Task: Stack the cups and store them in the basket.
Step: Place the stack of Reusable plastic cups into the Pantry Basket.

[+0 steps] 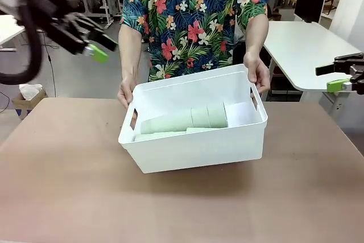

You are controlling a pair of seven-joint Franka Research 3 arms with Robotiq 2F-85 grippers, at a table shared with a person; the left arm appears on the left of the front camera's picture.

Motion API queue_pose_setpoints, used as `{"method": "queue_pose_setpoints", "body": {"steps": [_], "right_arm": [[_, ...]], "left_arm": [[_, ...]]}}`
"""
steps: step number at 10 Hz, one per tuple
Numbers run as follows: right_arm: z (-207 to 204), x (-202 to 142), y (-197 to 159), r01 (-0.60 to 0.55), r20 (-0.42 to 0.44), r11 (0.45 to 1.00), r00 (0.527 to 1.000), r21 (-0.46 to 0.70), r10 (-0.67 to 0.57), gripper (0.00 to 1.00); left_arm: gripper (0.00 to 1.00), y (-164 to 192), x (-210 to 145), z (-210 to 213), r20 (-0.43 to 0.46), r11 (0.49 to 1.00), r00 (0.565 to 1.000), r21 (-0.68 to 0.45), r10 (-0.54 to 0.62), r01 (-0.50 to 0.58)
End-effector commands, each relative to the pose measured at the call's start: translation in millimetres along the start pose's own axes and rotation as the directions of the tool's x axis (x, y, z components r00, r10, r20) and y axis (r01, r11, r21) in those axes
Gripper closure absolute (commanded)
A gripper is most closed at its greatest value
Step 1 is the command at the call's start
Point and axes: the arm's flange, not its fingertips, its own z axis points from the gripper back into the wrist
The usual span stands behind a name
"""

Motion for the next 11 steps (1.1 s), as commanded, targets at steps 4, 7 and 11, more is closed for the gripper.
{"method": "queue_pose_setpoints", "body": {"steps": [4, 7, 11], "right_arm": [[-0.2, 4.6, 1.3, 0.021, 0.022, 1.000, 1.000, -0.002, -0.021, 0.00], [-0.2, 4.6, 1.3, 0.021, 0.022, 1.000, 1.000, -0.002, -0.021, 0.00], [-0.2, 4.6, 1.3, 0.021, 0.022, 1.000, 1.000, -0.002, -0.021, 0.00]], "left_arm": [[0.00, -2.0, -82.6, 39.8, 0.041, 0.999, 0.999, 0.037, -0.025, 0.023], [0.00, -2.2, -77.5, 42.6, 0.034, 0.999, 0.999, 0.049, -0.004, 0.003], [0.00, -2.2, -77.5, 42.6, 0.034, 0.999, 0.999, 0.049, -0.004, 0.003]]}}
